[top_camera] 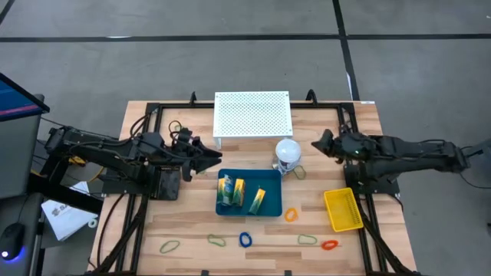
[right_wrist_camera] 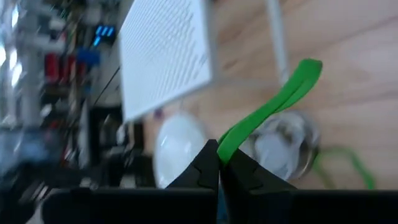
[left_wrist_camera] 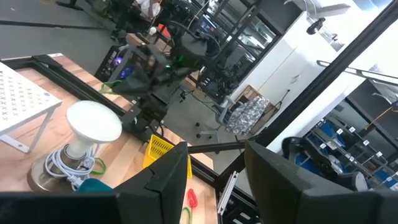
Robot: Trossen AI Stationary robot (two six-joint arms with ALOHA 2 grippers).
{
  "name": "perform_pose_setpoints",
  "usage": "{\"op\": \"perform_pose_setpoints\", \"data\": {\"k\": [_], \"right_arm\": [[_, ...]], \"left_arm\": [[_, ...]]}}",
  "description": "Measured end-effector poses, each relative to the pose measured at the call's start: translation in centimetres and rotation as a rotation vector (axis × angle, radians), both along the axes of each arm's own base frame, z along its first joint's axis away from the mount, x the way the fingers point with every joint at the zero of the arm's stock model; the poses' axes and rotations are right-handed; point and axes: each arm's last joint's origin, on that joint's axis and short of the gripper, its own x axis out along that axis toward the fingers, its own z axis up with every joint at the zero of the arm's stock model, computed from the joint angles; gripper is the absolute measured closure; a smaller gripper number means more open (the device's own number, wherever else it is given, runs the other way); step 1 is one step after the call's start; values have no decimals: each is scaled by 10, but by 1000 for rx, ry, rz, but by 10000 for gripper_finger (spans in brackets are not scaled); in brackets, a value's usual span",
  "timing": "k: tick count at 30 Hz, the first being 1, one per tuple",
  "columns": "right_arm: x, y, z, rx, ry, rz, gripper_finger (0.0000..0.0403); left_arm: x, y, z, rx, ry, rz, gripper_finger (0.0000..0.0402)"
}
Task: Pick & Place Office Desk Supplies
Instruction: Put the green rubber band into the yellow bin
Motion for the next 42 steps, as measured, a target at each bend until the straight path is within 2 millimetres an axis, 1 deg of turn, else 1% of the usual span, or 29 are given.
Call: {"op": "perform_pose_setpoints", "data": {"k": [5, 12, 22, 27, 32, 36, 42], "right_arm": [[-2, 17, 4, 17, -53, 134, 403], [-2, 36, 5, 46, -69, 264, 403], [-1, 62, 14, 75, -181, 438, 403], [7, 79, 16, 106, -226, 488, 403], [18, 98, 12, 148, -237, 518, 403], [23, 115, 8, 195, -204, 547, 403], [26, 137, 15, 241, -172, 568, 403]], "left_arm": [[0, 0, 0, 0, 0, -1, 247], [0, 0, 0, 0, 0, -1, 247], [0, 0, 0, 0, 0, 9, 247], [0, 2, 0, -1, -4, 20, 247], [0, 2, 1, -3, -7, 23, 247], [0, 2, 1, -4, -7, 23, 247], [0, 2, 1, -4, -8, 23, 247]]}}
